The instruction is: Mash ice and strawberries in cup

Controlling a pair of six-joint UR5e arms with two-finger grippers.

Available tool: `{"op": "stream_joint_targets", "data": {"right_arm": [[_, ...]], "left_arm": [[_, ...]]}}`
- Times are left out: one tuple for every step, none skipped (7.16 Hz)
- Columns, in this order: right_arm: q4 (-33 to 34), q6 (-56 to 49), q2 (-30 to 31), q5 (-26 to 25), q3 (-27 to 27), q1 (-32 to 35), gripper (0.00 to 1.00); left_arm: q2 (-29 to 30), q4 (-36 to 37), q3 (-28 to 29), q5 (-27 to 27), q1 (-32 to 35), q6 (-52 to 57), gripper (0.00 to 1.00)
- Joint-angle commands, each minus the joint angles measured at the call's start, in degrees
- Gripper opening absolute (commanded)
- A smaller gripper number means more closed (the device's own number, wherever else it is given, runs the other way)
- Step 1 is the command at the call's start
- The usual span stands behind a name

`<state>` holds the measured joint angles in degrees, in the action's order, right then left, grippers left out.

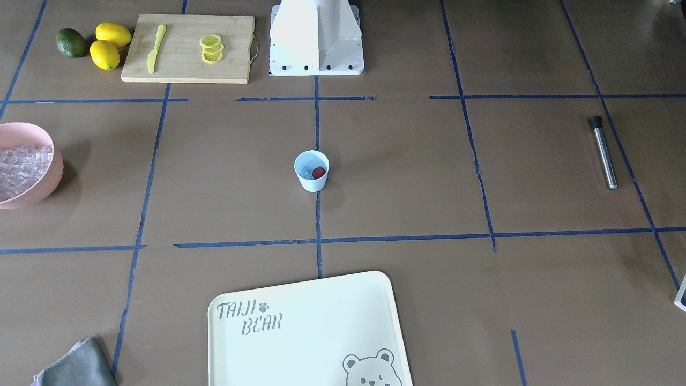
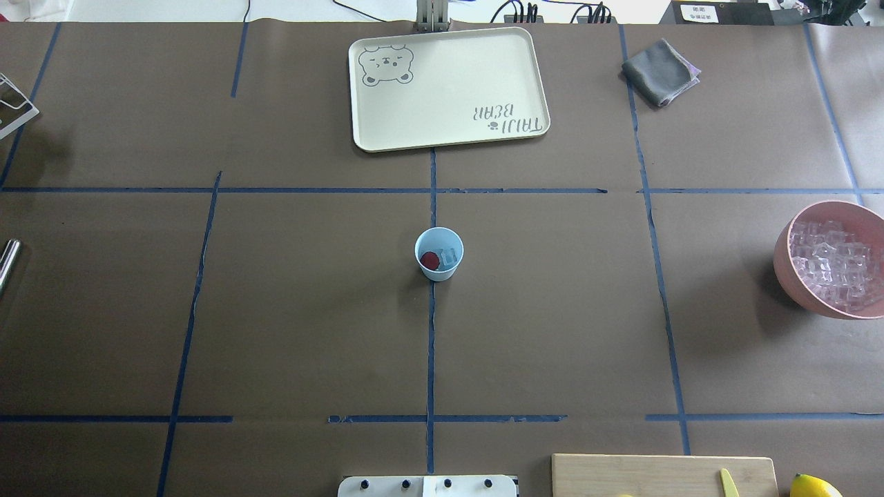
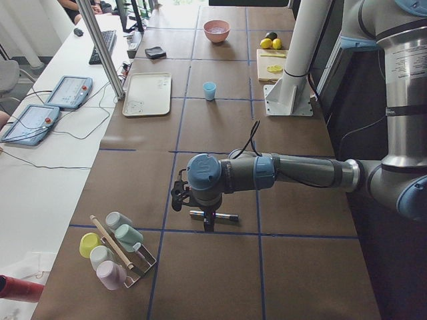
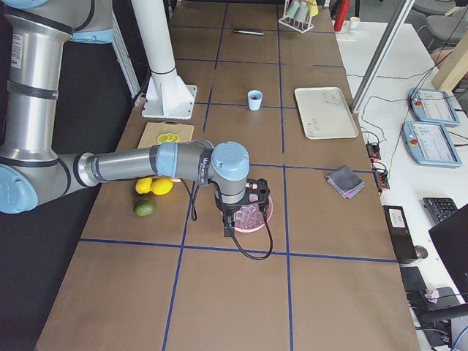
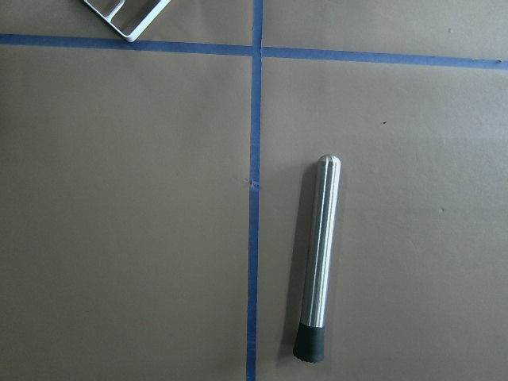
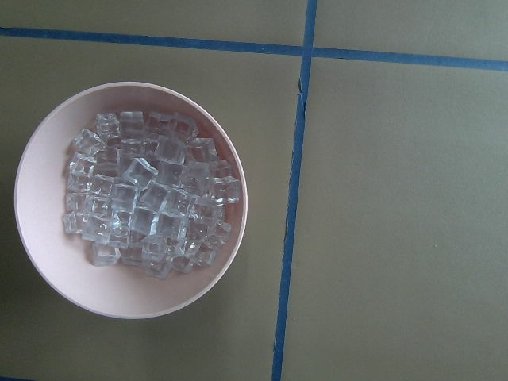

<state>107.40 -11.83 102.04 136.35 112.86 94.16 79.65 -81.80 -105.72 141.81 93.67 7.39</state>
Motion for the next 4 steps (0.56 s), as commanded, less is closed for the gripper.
{"op": "stream_joint_targets", "data": {"right_arm": [[-0.09,2.32,-0.35,0.31,-0.63,-0.99,1.0],[-0.26,3.56,-0.35,0.75,-0.54,-1.26,0.99],[-0.52,3.83,-0.35,0.75,-0.54,-1.52,0.99],[-0.7,3.83,-0.35,0.67,-0.54,-1.7,1.0]], "left_arm": [[-5.26,-6.69,-5.34,0.13,0.02,0.35,1.0],[-5.47,-6.36,-6.41,0.05,0.02,0.09,1.0],[-5.3,-6.61,-5.29,-0.56,-0.15,-0.09,1.0],[-5.56,-6.44,-4.76,-0.57,-0.07,-0.18,1.0]]}}
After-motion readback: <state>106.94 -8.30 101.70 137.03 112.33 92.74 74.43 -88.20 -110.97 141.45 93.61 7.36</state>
